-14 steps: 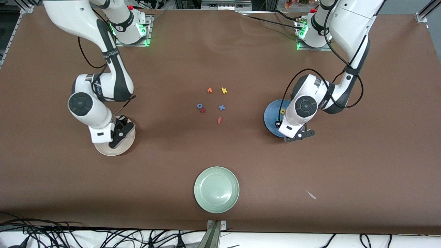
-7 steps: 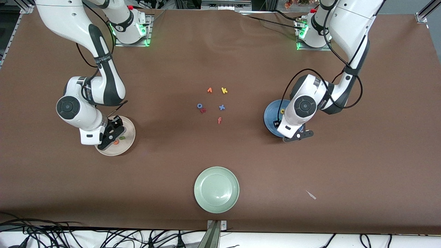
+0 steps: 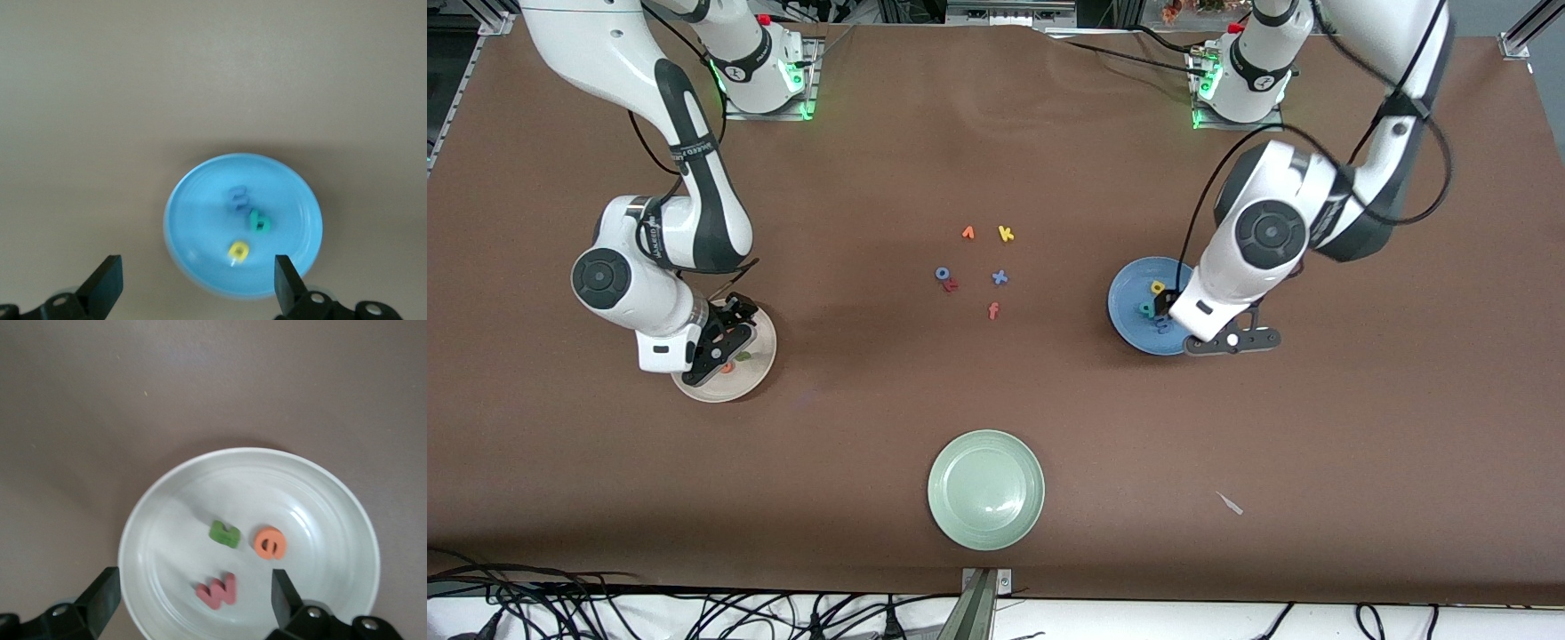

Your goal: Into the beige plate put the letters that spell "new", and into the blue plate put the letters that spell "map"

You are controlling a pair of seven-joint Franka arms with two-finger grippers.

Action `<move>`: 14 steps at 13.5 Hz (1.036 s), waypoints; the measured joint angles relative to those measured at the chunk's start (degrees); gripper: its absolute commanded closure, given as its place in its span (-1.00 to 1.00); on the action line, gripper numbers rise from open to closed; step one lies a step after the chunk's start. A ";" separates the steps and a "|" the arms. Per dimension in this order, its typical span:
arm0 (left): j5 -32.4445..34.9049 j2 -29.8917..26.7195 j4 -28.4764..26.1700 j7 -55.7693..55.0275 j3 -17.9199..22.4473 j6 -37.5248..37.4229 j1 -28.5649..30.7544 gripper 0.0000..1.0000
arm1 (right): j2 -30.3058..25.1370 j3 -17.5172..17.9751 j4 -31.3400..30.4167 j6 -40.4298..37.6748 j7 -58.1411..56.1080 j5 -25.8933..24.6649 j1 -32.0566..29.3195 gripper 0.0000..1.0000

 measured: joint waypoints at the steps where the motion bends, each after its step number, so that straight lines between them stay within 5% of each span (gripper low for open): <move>1: 0.00 -0.94 3.78 1.55 -0.06 -6.08 0.00 -1.00 | -0.03 -0.02 0.35 -0.87 0.17 2.04 0.00 -1.00; 5: -0.14 -3.70 11.87 10.80 -0.16 -14.36 0.42 -1.00 | -0.14 -0.02 4.29 -7.74 10.39 3.78 0.06 -1.00; 11: -0.61 -14.04 10.62 28.34 0.23 -15.54 9.34 -1.00 | -0.90 0.03 11.95 -21.88 32.15 0.67 2.72 -1.00; 14: -7.64 -20.28 8.07 28.98 3.16 -15.58 10.94 -1.00 | -2.39 1.03 15.38 -27.09 38.66 -4.77 4.34 -1.00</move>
